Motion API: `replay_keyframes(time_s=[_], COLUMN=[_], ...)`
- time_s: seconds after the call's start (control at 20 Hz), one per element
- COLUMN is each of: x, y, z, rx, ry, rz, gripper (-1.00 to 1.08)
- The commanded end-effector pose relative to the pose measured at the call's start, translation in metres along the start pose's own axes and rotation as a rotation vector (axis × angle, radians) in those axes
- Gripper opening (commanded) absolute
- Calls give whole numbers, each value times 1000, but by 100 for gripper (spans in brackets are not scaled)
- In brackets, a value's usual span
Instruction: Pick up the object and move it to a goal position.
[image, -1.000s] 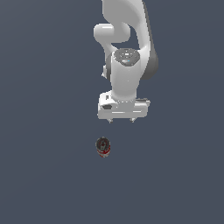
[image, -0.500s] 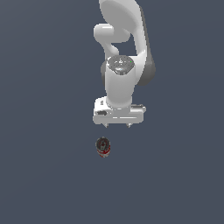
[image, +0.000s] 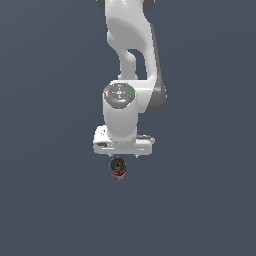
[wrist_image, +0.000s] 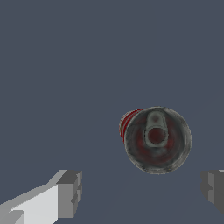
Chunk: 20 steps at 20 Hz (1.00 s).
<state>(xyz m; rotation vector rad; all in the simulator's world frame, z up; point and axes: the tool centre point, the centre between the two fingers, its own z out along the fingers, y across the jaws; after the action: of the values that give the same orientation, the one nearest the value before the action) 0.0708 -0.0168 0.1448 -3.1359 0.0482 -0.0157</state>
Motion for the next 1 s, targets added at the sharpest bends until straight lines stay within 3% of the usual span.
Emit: replay_keyframes(time_s=[0.0,0.65,0.95], x=[8,18,17], y=[9,25,25], z=[6,19,44], rx=[-2,-6,-6], ry=[-3,-10,-10], rz=[10,27,27], gripper=[100,100,100])
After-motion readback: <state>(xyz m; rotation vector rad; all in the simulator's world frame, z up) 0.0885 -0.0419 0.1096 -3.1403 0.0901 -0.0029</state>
